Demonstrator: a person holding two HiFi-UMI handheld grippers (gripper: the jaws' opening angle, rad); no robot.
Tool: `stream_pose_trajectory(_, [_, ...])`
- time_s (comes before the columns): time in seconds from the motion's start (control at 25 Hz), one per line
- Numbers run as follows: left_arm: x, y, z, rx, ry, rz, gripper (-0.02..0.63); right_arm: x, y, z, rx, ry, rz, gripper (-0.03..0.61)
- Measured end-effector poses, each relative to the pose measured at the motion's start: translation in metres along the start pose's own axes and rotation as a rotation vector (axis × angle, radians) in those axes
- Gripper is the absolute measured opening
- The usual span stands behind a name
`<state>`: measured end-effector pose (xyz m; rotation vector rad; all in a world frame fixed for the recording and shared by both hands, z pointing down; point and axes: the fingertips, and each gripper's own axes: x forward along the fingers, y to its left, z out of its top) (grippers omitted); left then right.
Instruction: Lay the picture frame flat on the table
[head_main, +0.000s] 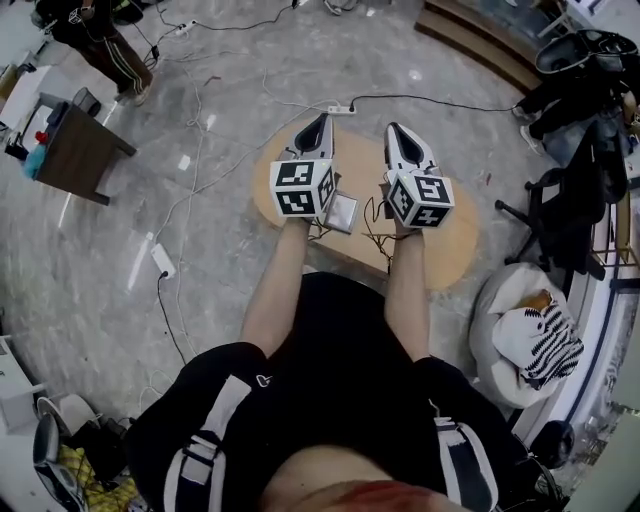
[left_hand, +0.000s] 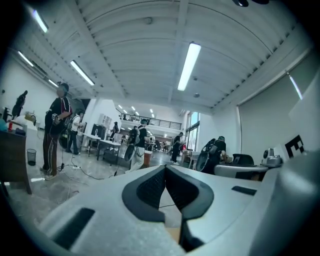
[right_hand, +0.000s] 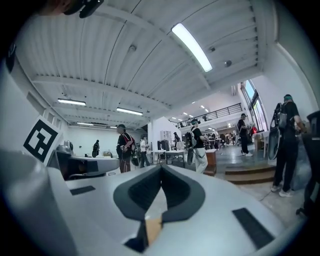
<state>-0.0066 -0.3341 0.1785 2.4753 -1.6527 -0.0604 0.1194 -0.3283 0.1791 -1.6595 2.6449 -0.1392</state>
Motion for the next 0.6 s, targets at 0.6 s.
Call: stream_pose_trajectory(0.6, [0.011,-0.021,0.012,0.035,-0.015,-0.036,0.008,-0.005,-0.013,0.018,0.001,-0.036,0.007,0.011])
